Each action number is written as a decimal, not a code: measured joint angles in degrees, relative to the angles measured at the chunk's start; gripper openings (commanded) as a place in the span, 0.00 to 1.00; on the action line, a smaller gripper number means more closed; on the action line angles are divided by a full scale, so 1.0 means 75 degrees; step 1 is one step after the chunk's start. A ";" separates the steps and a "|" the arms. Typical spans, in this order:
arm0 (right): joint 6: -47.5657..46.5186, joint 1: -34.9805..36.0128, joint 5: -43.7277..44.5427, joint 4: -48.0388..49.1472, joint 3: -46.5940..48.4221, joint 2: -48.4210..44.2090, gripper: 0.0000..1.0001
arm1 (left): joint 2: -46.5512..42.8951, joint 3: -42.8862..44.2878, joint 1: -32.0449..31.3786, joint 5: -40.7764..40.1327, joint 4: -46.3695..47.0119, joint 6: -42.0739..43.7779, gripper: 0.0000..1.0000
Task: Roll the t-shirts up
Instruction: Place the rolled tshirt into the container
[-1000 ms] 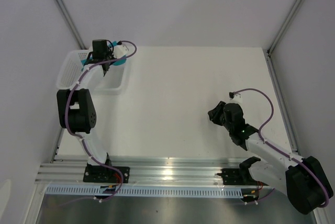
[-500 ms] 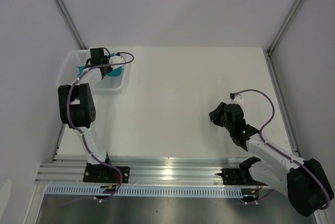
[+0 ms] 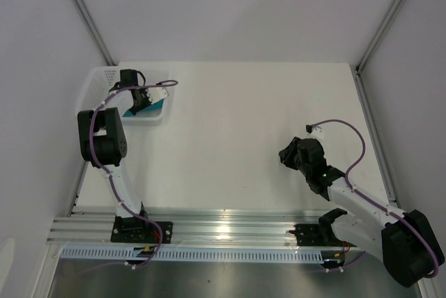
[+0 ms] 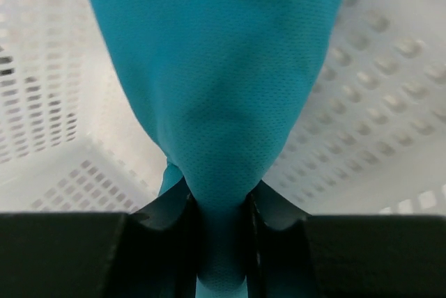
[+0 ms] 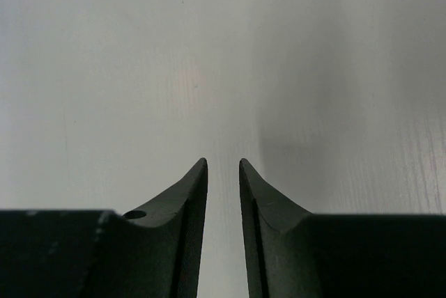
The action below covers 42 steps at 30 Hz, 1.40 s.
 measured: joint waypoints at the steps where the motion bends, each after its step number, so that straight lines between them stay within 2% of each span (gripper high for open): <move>1: 0.0000 0.0000 0.0000 -0.0023 0.0000 0.0009 0.29 | 0.0041 0.0055 0.0009 0.0082 -0.0134 -0.0003 0.32; 8: -0.0003 0.0000 0.0061 -0.0099 0.0003 0.0029 0.31 | 0.0370 0.0889 0.0131 0.0667 -0.1402 -0.0006 0.49; 13: -0.0006 0.0000 0.0082 -0.0105 0.0003 0.0035 0.32 | 0.0466 0.1259 0.0210 0.0848 -0.1950 -0.0166 0.55; 15: -0.0015 0.0000 0.0085 -0.0105 0.0006 0.0055 0.33 | 0.0466 0.1367 0.0251 0.0889 -0.2122 -0.0280 0.63; 28: -0.0134 0.0000 0.0085 -0.0099 0.0061 0.0087 0.34 | 0.0411 0.1626 0.0466 0.1355 -0.2602 -0.0755 0.75; 30: -0.0160 0.0000 0.0087 -0.0102 0.0073 0.0087 0.34 | 0.0388 0.1708 0.0490 0.1475 -0.2678 -0.0819 0.81; 38: -0.0198 0.0000 0.0096 -0.0099 0.0090 0.0087 0.34 | 0.0067 0.1920 0.0766 0.2218 -0.2684 -0.1373 0.82; 42: -0.0254 -0.0015 0.0122 -0.0146 0.0137 0.0087 0.36 | -0.0256 0.1920 0.0848 0.2567 -0.2340 -0.2174 0.83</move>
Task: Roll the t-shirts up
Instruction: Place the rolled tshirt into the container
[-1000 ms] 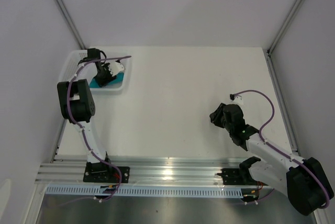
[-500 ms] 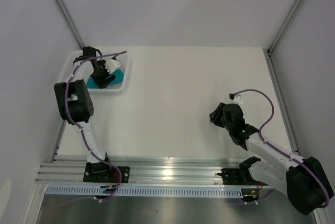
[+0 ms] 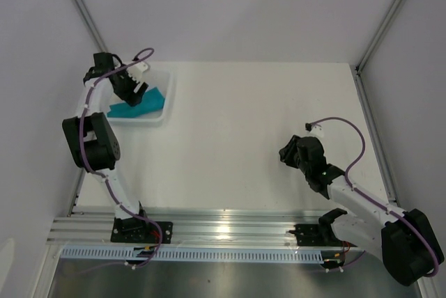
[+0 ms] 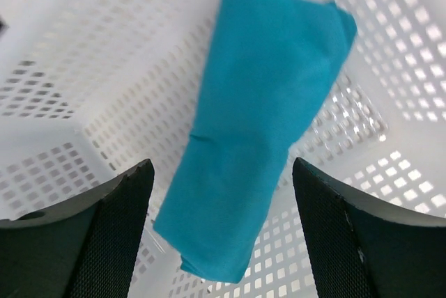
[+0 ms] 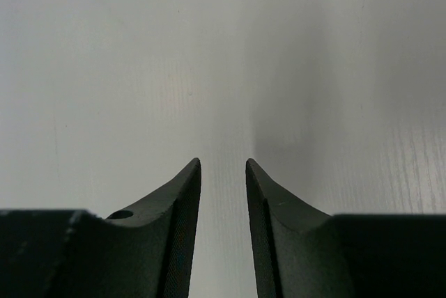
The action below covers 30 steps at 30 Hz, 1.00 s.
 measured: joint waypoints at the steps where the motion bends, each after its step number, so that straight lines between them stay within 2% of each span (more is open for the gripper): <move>1: -0.0038 -0.0009 0.0023 -0.0026 0.0044 0.0003 0.37 | -0.0102 0.0003 0.0023 0.0032 0.0160 -0.0326 0.83; 5: -0.0291 -0.0038 0.0233 -0.0373 0.0399 0.0000 0.45 | -0.0580 -0.0003 0.0102 -0.0219 0.0787 -0.1582 0.84; 6: -0.0393 -0.0044 0.0312 -0.0472 0.0525 0.0000 0.50 | -0.0731 -0.0012 0.0111 -0.0358 0.0918 -0.1886 0.84; 7: -0.0504 -0.0058 0.0382 -0.0542 0.0650 -0.0003 0.60 | -0.0898 -0.0055 0.0117 -0.0516 0.1055 -0.2189 0.85; 9: -0.0752 -0.0096 0.0545 -0.0726 0.0903 -0.0029 0.69 | -0.1268 -0.0219 0.0119 -0.0816 0.1209 -0.2634 0.85; 10: -0.0883 -0.0125 0.0638 -0.0851 0.1043 -0.0047 0.81 | -0.1489 -0.0361 0.0122 -0.0985 0.1268 -0.2850 0.86; 11: -0.1026 -0.0184 0.0726 -0.0973 0.1195 -0.0050 0.86 | -0.1705 -0.0530 0.0122 -0.1139 0.1332 -0.3013 0.90; 12: -0.1151 -0.0236 0.0799 -0.1032 0.1314 -0.0050 0.88 | -0.1941 -0.0740 0.0125 -0.1309 0.1376 -0.3177 0.99; 16: -0.1798 -0.0627 0.1128 -0.1448 0.1929 -0.0050 0.97 | -0.2792 -0.1644 0.0221 -0.1816 0.1413 -0.3756 0.99; 24: -0.2463 -0.2066 0.1311 -0.1888 0.2591 0.0003 0.99 | -0.3853 -0.3013 0.1174 -0.2518 0.1335 -0.4581 0.99; 30: -0.2323 -0.2538 0.1679 -0.2224 0.2999 0.0618 0.99 | -0.4578 -0.3990 0.1265 -0.3701 0.1833 -0.4794 0.99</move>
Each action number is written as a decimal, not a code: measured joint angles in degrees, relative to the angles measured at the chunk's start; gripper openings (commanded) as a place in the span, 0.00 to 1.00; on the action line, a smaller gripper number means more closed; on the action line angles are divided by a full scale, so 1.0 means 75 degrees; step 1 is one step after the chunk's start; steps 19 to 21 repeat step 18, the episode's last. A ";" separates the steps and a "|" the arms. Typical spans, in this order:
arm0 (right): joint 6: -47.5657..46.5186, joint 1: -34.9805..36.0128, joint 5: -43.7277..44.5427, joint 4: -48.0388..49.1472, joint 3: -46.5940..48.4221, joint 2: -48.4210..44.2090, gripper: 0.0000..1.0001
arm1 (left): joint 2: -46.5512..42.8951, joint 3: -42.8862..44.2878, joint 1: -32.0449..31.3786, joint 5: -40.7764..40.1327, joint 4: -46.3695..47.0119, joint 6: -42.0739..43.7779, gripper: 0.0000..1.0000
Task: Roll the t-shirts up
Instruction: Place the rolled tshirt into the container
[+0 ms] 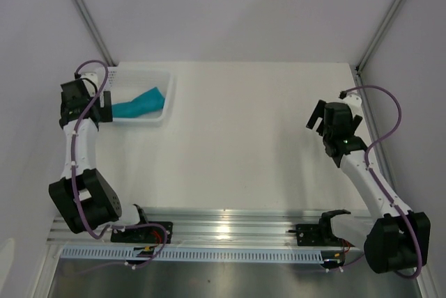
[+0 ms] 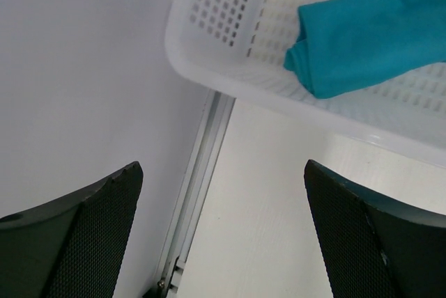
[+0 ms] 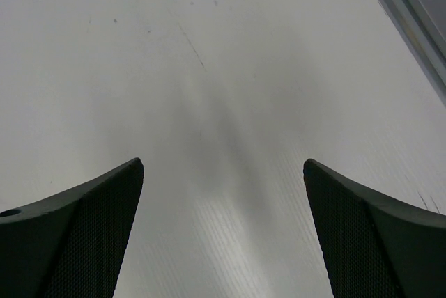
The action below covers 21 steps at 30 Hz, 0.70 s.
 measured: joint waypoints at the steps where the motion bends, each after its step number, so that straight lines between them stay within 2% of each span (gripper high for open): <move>1: 0.0079 0.0000 0.0096 -0.0052 0.0073 0.0143 0.99 | -0.0052 -0.0105 0.0003 -0.0207 0.0099 -0.0044 0.99; 10: 0.1014 -0.0012 0.0624 -0.0493 0.0455 0.0781 0.99 | -0.0085 -0.0344 0.0023 -0.1425 0.0431 -0.0370 0.99; 21: 0.1250 -0.0012 0.0734 -0.0548 0.0519 0.0793 0.99 | -0.0093 -0.0493 0.0070 -0.1647 0.0621 -0.0402 0.99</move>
